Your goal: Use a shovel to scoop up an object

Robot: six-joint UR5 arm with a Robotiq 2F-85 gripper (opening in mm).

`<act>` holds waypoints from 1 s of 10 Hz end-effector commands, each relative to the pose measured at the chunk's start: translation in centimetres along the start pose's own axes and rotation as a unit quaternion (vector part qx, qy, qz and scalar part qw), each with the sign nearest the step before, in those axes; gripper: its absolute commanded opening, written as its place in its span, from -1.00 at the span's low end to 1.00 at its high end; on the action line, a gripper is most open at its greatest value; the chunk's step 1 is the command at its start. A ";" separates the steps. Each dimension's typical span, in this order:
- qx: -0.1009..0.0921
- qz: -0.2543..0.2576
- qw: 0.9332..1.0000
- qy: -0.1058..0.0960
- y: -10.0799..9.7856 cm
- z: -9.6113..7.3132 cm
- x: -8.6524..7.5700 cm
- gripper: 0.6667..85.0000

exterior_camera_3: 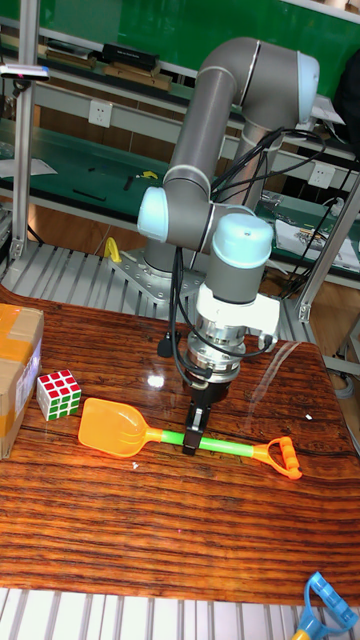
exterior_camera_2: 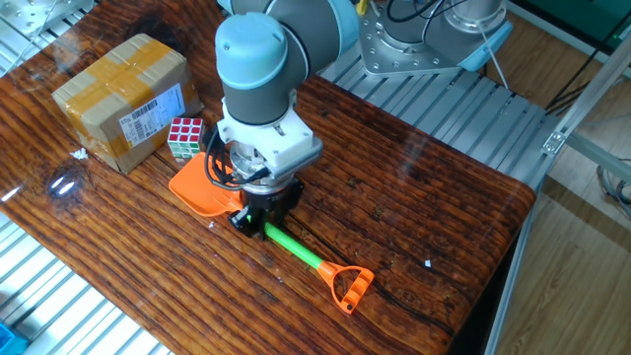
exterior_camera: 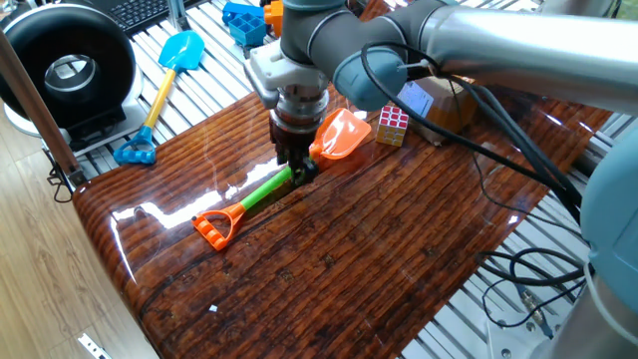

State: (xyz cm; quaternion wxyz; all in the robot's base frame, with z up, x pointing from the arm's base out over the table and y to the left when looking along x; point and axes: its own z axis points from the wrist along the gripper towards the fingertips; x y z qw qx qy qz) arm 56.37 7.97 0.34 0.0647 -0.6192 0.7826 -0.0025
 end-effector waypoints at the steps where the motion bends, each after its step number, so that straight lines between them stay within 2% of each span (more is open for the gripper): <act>1: 0.010 0.022 1.000 -0.005 -0.6 0.0 -0.1 -0.88; 2: 0.012 0.028 1.000 -0.002 -0.7 -0.2 0.1 -0.99; 3: 0.013 0.030 0.999 0.002 -0.8 -0.4 0.2 -0.99; 5: 0.007 0.040 0.999 -0.013 -0.5 -0.9 -0.6 -0.99; 8: 0.000 0.053 0.998 -0.013 -0.3 -3.1 -1.4 -0.99; 10: -0.003 0.066 0.998 -0.021 -0.2 -3.9 -1.7 -0.99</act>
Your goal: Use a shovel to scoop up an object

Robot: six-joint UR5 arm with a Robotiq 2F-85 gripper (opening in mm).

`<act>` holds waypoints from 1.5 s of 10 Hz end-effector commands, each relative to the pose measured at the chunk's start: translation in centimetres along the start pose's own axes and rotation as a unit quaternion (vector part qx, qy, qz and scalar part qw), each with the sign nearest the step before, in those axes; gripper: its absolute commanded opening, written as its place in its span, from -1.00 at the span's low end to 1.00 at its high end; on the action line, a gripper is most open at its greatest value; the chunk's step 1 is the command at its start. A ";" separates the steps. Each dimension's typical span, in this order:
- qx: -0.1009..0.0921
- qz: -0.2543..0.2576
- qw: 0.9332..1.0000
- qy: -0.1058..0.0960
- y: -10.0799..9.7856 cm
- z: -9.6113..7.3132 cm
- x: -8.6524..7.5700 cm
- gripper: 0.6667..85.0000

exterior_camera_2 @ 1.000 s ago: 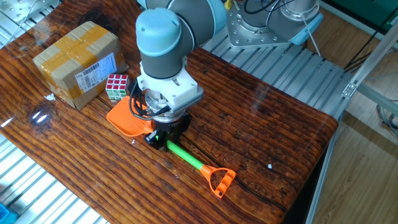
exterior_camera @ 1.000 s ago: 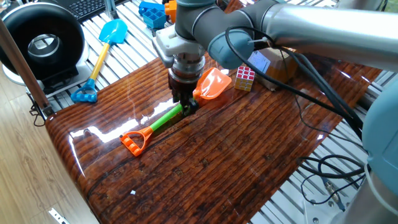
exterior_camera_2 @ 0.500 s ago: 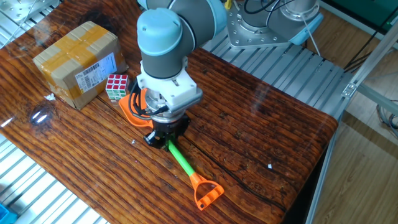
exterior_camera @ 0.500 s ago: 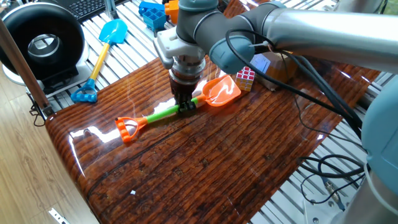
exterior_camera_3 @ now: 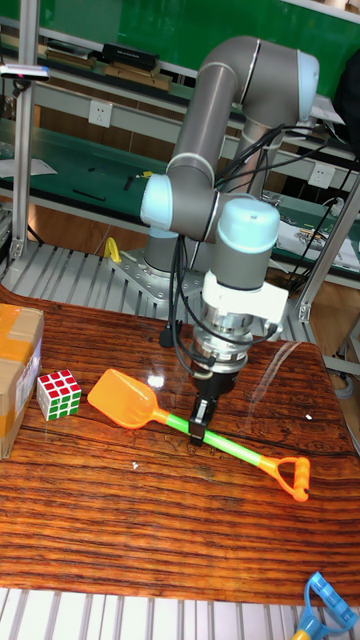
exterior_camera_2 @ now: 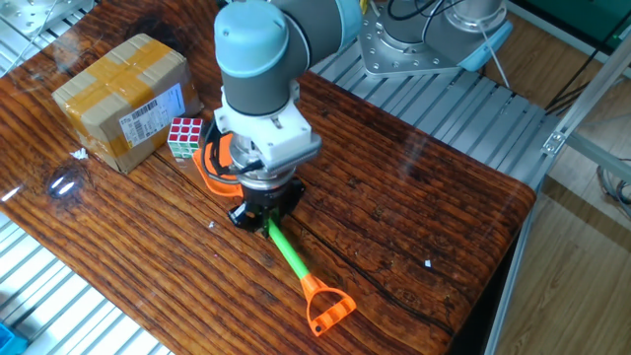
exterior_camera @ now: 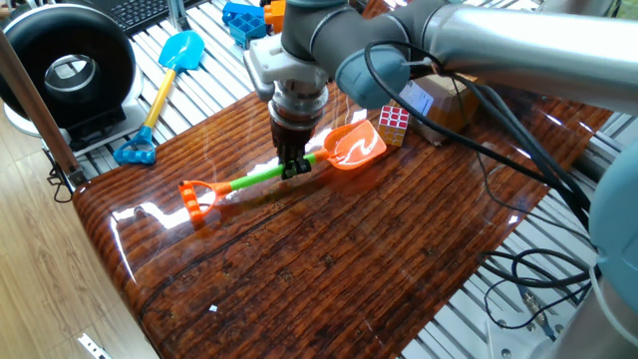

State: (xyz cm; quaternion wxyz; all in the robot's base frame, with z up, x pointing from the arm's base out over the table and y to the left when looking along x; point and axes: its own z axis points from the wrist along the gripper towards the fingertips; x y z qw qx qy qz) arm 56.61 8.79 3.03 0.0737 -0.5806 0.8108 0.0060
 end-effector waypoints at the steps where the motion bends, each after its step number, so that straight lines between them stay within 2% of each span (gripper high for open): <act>1: -0.005 0.019 1.000 -0.012 0.1 -1.3 -0.6 -0.99; 5: -0.010 0.029 0.999 -0.029 -0.2 -0.9 -1.1 -0.99; 8: -0.022 0.022 0.999 -0.041 -1.4 -1.3 0.4 -0.99; 11: -0.037 0.037 0.997 -0.065 -1.1 -1.2 1.1 -0.99; 15: -0.043 0.077 0.995 -0.053 -0.7 -1.5 1.9 -0.99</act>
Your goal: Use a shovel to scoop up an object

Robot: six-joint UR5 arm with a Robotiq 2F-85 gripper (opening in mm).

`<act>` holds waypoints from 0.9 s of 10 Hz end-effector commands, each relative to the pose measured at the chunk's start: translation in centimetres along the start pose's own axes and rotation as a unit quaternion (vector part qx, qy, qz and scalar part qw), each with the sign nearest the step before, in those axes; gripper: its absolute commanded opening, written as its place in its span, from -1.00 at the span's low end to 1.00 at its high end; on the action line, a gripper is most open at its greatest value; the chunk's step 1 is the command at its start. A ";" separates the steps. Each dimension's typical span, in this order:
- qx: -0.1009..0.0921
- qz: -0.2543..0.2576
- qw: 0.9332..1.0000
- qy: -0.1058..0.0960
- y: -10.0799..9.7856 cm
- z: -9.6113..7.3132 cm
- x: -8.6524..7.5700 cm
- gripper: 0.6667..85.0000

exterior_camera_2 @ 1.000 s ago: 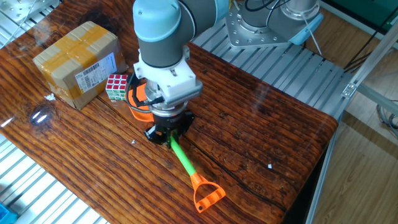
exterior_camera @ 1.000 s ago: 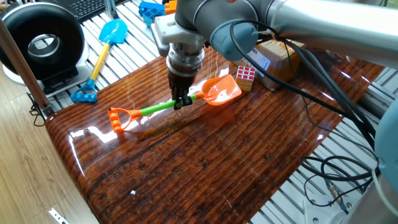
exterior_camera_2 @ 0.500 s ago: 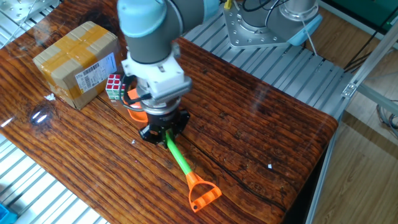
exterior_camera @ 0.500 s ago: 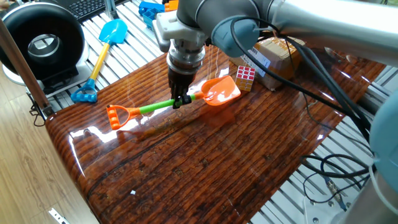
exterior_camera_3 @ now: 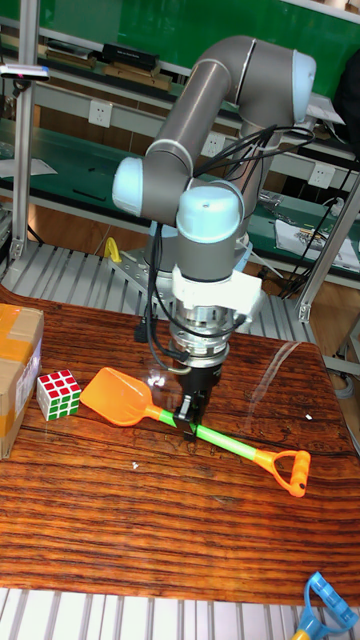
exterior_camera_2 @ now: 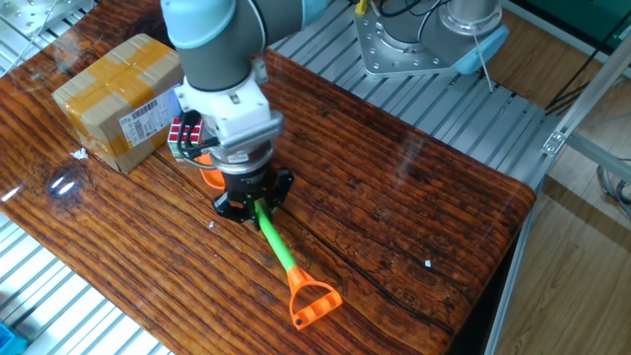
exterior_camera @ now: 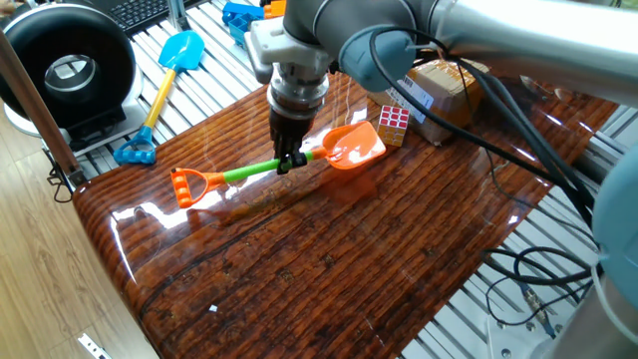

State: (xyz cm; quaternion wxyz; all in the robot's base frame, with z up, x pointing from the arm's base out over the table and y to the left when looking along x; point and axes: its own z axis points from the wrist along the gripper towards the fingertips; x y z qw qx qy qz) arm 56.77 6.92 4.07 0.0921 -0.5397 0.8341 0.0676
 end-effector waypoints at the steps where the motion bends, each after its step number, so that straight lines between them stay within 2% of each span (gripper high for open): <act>1: -0.007 0.031 0.999 -0.003 0.5 -0.3 0.1 -0.99; 5: -0.008 0.042 0.999 -0.011 1.2 -0.1 -1.6 -0.99; 9: -0.009 0.063 0.998 -0.012 1.2 -0.1 -0.7 -0.99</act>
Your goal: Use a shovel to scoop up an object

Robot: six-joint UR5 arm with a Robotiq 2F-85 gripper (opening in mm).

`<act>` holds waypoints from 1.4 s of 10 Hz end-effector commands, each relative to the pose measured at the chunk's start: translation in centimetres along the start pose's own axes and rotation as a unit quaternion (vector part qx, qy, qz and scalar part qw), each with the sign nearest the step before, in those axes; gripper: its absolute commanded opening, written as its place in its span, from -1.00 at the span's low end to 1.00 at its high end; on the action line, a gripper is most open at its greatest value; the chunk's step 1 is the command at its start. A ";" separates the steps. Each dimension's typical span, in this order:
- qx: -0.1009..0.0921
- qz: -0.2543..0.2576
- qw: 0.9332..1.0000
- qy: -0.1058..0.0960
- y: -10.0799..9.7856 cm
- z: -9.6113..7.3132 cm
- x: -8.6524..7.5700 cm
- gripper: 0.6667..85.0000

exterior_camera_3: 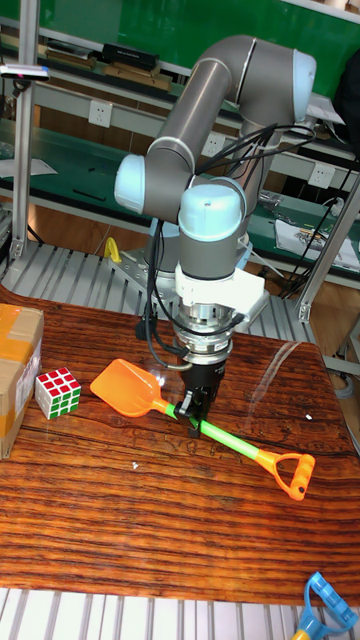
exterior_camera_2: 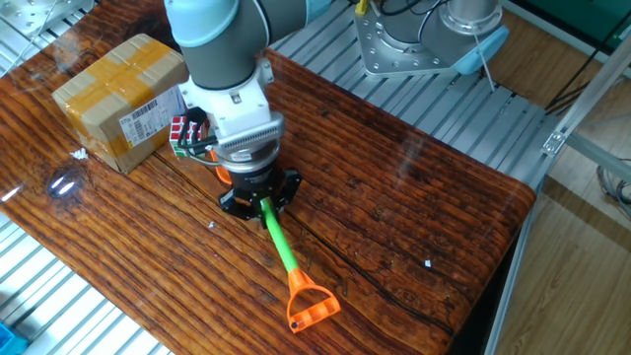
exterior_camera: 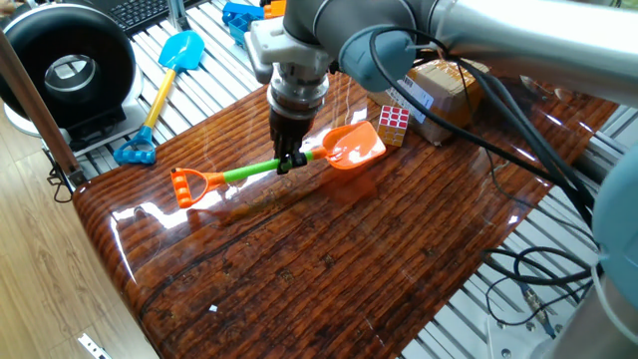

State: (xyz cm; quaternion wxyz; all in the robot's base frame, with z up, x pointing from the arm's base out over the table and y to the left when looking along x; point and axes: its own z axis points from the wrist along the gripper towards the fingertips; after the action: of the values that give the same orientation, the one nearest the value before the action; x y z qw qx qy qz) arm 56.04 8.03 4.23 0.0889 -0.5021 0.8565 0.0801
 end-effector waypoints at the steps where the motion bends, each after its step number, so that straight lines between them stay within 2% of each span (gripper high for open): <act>1: -0.004 0.022 1.000 -0.008 0.1 -0.2 0.3 -0.99; 7: -0.014 0.012 1.000 -0.019 -0.4 0.0 1.5 -0.99; 10: -0.033 -0.019 0.999 -0.028 -1.2 -0.9 2.1 -0.99; 12: -0.034 -0.052 0.998 -0.028 -1.5 -1.0 1.2 -0.99; 14: -0.016 -0.114 0.993 -0.011 -2.9 -1.5 0.3 -0.99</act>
State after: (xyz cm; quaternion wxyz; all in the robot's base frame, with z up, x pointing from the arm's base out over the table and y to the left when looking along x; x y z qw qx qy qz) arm 56.68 5.85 4.60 0.0937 -0.5507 0.8229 0.1035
